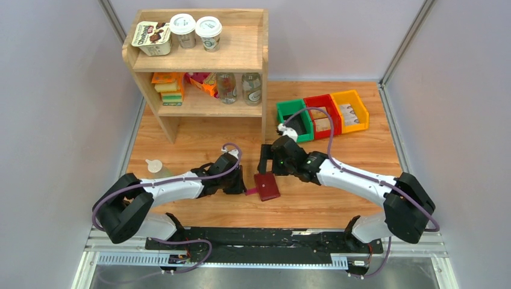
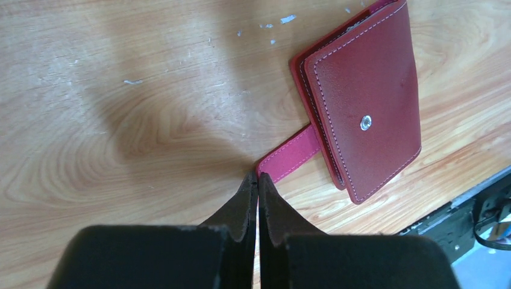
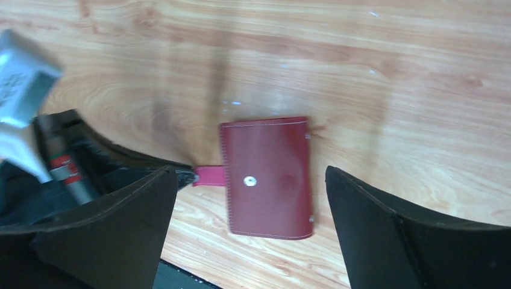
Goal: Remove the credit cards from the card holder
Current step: Open the card holder at the center of the board.
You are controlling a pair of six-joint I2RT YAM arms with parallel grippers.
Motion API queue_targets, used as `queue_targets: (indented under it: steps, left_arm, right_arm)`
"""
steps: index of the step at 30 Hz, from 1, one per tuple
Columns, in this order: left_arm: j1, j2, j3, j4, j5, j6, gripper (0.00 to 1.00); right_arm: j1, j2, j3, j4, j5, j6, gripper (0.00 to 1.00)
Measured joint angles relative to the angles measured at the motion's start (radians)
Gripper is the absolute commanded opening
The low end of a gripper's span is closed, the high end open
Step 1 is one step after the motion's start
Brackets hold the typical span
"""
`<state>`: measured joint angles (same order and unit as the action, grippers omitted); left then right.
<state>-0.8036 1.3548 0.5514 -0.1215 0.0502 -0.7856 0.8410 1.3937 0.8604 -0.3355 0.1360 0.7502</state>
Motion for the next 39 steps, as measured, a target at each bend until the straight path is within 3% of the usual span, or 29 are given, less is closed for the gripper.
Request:
queue_targets:
  steps: [9,16,28,33,39]
  left_arm:
    - [0.0,-0.01,-0.07,0.134,0.018,-0.09,0.0]
    - [0.0,-0.012,-0.1,0.19,0.018,-0.134,0.0]
    - [0.0,-0.018,-0.1,0.179,0.011,-0.132,0.0]
    - [-0.001,-0.019,-0.098,0.171,0.006,-0.127,0.0]
    - [-0.001,-0.021,-0.084,0.14,-0.001,-0.114,0.0]
  right_arm:
    - [0.216,0.198,0.189,-0.18,0.18,-0.07,1.0]
    - [0.255,0.292,0.19,-0.257,0.251,-0.07,1.0]
    - [0.258,0.295,0.242,-0.361,0.358,-0.068,0.98]
    - [0.238,0.244,0.248,-0.406,0.369,-0.068,0.89]
    - [0.168,0.186,0.232,-0.43,0.37,-0.074,0.64]
